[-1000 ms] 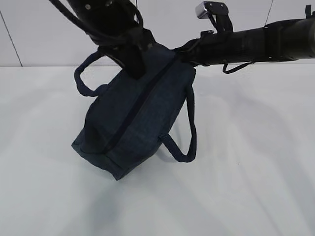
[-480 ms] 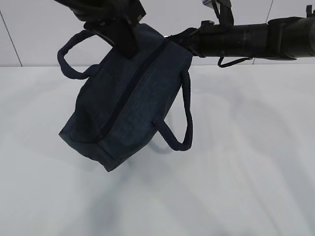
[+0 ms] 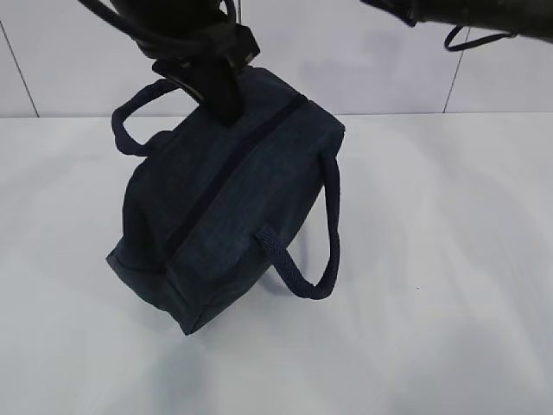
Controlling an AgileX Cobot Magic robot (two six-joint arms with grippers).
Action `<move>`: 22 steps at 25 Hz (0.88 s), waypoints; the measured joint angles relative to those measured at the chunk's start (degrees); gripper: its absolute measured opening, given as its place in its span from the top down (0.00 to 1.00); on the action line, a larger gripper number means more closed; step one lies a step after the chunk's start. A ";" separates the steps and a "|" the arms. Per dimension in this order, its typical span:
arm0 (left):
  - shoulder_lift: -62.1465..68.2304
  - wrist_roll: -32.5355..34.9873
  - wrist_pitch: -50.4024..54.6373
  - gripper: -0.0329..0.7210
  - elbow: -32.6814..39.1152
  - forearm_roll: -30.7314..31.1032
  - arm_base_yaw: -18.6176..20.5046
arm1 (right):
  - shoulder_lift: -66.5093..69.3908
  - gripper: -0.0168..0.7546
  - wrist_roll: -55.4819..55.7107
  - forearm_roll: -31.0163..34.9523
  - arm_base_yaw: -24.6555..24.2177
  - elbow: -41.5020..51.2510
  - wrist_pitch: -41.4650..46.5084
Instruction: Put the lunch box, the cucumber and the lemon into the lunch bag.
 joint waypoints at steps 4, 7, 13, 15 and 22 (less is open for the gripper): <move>2.13 0.00 -1.86 0.97 0.00 -4.56 0.00 | -4.21 0.30 1.06 -0.11 -3.52 -0.72 0.38; 5.04 0.00 -5.09 0.97 -0.20 -9.48 0.00 | -6.17 0.30 2.79 -2.69 -5.76 -0.72 0.38; 10.31 -1.11 -10.91 0.97 -5.44 -14.69 0.57 | -7.07 0.30 6.59 -9.25 -7.73 -0.72 0.96; 11.27 -2.10 -12.76 0.97 -6.51 -15.74 1.68 | -7.07 0.30 7.12 -10.06 -7.73 -0.72 1.69; 16.39 -3.87 -14.18 0.96 -6.94 -16.29 8.08 | -7.07 0.30 7.80 -10.59 -7.73 -0.72 3.00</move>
